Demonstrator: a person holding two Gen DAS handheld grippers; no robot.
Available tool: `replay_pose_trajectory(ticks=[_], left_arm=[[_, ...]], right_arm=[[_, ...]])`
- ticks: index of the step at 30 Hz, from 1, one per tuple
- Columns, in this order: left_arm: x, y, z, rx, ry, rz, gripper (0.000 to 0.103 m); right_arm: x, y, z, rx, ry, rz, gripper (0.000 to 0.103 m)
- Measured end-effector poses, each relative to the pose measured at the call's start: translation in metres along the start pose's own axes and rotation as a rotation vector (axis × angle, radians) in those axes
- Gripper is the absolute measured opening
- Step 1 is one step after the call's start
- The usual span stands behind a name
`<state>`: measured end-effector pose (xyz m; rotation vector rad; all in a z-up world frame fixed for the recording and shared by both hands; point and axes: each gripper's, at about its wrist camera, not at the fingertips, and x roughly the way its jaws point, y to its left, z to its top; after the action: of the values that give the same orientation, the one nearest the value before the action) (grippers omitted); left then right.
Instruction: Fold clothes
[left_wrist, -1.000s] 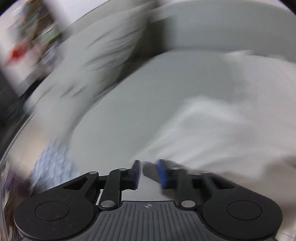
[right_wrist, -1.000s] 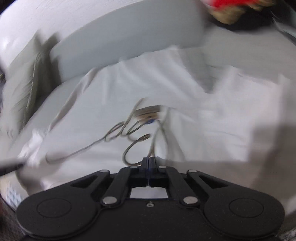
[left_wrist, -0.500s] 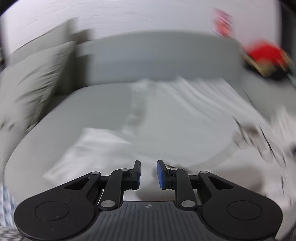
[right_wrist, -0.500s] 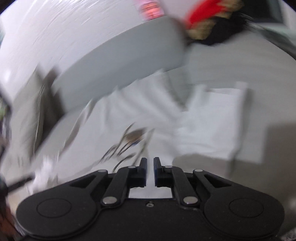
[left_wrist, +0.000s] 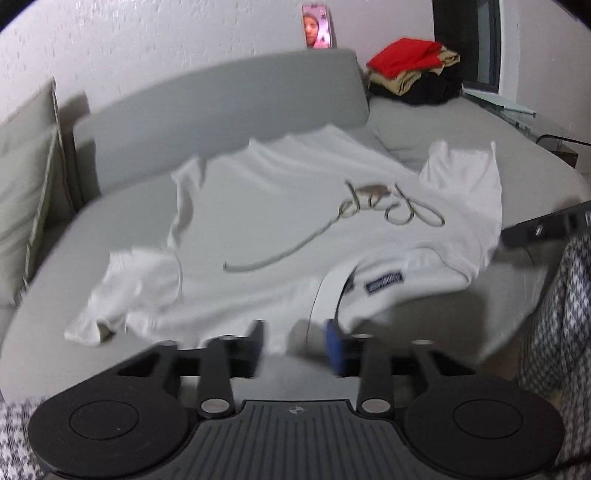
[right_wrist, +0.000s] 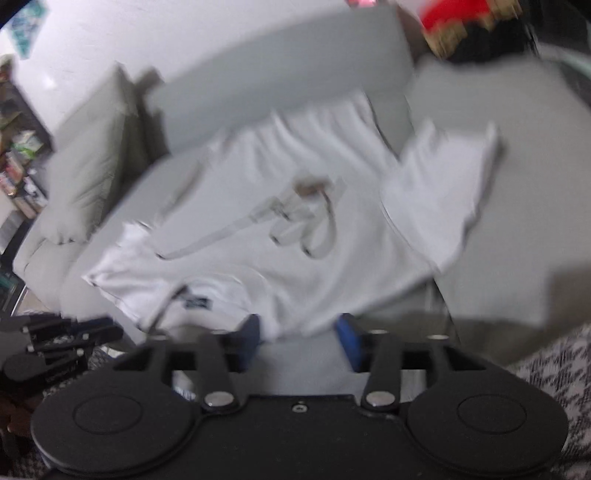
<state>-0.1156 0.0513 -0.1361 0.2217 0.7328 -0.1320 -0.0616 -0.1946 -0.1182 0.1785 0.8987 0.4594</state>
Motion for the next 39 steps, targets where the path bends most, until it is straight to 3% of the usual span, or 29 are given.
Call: replay_pose_trajectory(ticks=[2, 4, 7, 8, 9, 10, 12, 15, 19, 22, 24, 26, 28, 29, 31, 32, 33, 35, 37, 39], left_arm=[[0.013, -0.012, 0.0, 0.055, 0.019, 0.023, 0.042], [0.026, -0.025, 0.0, 0.111, 0.04, 0.045, 0.042], [0.045, -0.043, 0.0, 0.195, 0.07, 0.079, 0.03], [0.051, -0.049, 0.0, 0.223, 0.081, 0.09, 0.021], [0.058, -0.055, 0.0, 0.251, 0.091, 0.101, 0.016], [0.055, -0.056, 0.002, 0.262, 0.091, 0.104, 0.005], [0.045, -0.049, 0.006, 0.239, 0.106, 0.075, 0.005], [0.039, -0.042, 0.005, 0.219, 0.142, 0.028, 0.005], [0.055, -0.046, -0.007, 0.231, 0.223, 0.039, 0.007], [0.031, -0.036, 0.001, 0.179, 0.171, -0.015, 0.014], [0.013, -0.02, 0.011, 0.108, 0.089, -0.093, 0.022], [0.012, -0.007, 0.026, 0.041, 0.028, -0.049, 0.035], [0.035, 0.001, 0.036, 0.011, 0.025, 0.071, 0.031], [0.053, 0.002, 0.034, 0.016, 0.086, 0.1, 0.024], [0.088, 0.002, 0.028, 0.03, 0.212, 0.154, 0.023], [0.085, -0.002, 0.024, 0.065, 0.197, 0.165, 0.022], [0.078, -0.008, 0.023, 0.114, 0.209, 0.163, 0.021], [0.062, 0.0, 0.025, 0.085, 0.215, 0.097, 0.021], [0.045, 0.007, 0.028, 0.052, 0.22, 0.03, 0.025], [0.023, 0.025, 0.047, -0.01, 0.129, 0.022, 0.025]], right_arm=[[0.001, 0.016, 0.0, -0.07, -0.034, 0.022, 0.048], [0.015, 0.028, 0.0, -0.123, -0.008, 0.012, 0.047], [0.036, 0.041, -0.002, -0.197, 0.024, -0.027, 0.043], [0.043, 0.042, -0.003, -0.221, 0.036, -0.054, 0.034], [0.051, 0.044, -0.004, -0.244, 0.049, -0.088, 0.015], [0.056, 0.045, -0.006, -0.266, 0.059, -0.131, 0.011], [0.047, 0.048, -0.005, -0.277, 0.038, -0.137, 0.003], [0.029, 0.049, -0.002, -0.275, 0.017, -0.133, 0.003], [0.048, 0.037, -0.008, -0.231, 0.122, -0.146, 0.004], [0.03, 0.039, -0.004, -0.196, 0.059, -0.097, 0.011], [0.012, 0.035, 0.005, -0.143, -0.008, -0.05, 0.023], [0.002, 0.026, 0.019, -0.075, -0.076, -0.038, 0.023], [0.012, 0.018, 0.034, -0.036, -0.098, -0.063, 0.023], [0.023, 0.014, 0.039, -0.021, -0.083, -0.081, 0.022], [0.053, 0.006, 0.039, 0.036, 0.025, -0.117, 0.021], [0.064, 0.003, 0.037, 0.054, 0.071, -0.132, 0.021], [0.062, 0.004, 0.03, 0.038, 0.086, -0.139, 0.02], [0.054, 0.008, 0.023, 0.01, 0.137, -0.152, 0.02], [0.036, 0.007, 0.028, 0.058, 0.136, -0.077, 0.02], [0.014, 0.013, 0.043, 0.059, 0.076, -0.025, 0.02]])
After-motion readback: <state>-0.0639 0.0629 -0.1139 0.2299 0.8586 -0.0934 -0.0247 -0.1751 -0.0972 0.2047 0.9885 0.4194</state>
